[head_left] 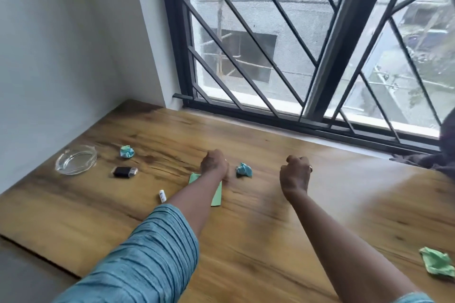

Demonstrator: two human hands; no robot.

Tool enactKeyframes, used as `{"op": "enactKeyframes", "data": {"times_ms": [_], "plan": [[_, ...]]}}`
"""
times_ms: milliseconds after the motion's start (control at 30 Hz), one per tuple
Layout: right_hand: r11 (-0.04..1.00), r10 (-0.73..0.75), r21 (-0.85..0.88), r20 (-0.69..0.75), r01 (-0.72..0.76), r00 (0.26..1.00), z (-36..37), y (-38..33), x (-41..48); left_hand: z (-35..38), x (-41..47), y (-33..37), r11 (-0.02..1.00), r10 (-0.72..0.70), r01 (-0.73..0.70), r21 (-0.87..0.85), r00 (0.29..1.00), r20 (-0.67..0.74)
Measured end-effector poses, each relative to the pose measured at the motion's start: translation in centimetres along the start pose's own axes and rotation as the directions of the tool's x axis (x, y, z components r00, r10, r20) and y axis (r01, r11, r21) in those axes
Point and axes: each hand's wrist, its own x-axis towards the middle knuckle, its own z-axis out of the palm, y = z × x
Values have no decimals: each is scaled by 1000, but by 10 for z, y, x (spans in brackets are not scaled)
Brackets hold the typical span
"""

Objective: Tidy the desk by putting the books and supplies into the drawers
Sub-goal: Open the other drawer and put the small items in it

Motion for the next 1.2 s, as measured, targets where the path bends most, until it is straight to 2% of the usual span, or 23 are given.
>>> {"op": "enactKeyframes", "data": {"times_ms": [133,267,533,667,833,1067,1200], "plan": [[1000,-1,15,-18,2,1000,9,-13,-9,-1,3,-2,998,-9,8,-64,1000,-11],[997,-50,63,10,49,999,20,-24,-18,-7,0,-8,974,-30,26,-223,999,-13],[965,-135,241,139,99,981,48,-97,-58,-46,-16,-80,933,-117,50,-358,979,-168],[939,-248,302,266,164,932,73,-153,-89,-90,-17,-141,911,-207,96,-402,948,-242],[897,-390,358,369,258,844,107,-220,-124,-142,-2,-214,832,-418,240,-500,865,-279],[889,-377,427,471,167,797,160,-313,-154,-196,43,-299,777,-508,301,-553,818,-268],[889,-360,438,480,137,800,190,-364,-166,-225,81,-328,799,-469,310,-515,858,-211]]}}
